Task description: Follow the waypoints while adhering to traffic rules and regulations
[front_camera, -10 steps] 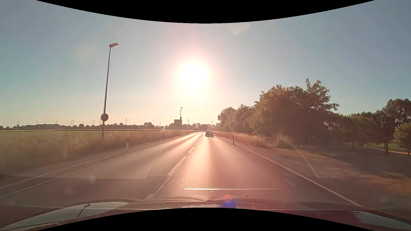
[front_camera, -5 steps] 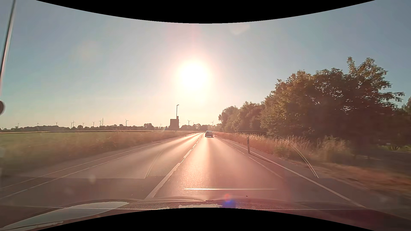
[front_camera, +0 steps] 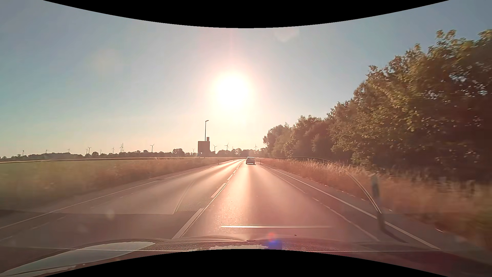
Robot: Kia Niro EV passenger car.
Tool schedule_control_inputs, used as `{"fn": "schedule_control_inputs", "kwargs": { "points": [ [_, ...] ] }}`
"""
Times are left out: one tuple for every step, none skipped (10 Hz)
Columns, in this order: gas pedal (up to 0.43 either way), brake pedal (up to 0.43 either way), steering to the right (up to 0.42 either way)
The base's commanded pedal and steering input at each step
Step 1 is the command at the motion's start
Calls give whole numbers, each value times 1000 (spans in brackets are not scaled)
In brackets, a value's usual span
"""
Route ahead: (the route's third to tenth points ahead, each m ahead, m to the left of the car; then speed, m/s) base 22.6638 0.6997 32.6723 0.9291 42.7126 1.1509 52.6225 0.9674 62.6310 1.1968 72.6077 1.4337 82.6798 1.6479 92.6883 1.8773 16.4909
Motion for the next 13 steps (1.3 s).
{"fn": "schedule_control_inputs", "kwargs": {
  "points": [
    [268,0,-5],
    [268,0,-6],
    [268,0,-6],
    [268,0,-6],
    [268,0,-6],
    [268,0,-6],
    [268,0,-5],
    [268,0,-5],
    [268,0,-4],
    [268,0,-4],
    [268,0,-3],
    [268,0,-4],
    [268,0,-5]
  ]
}}
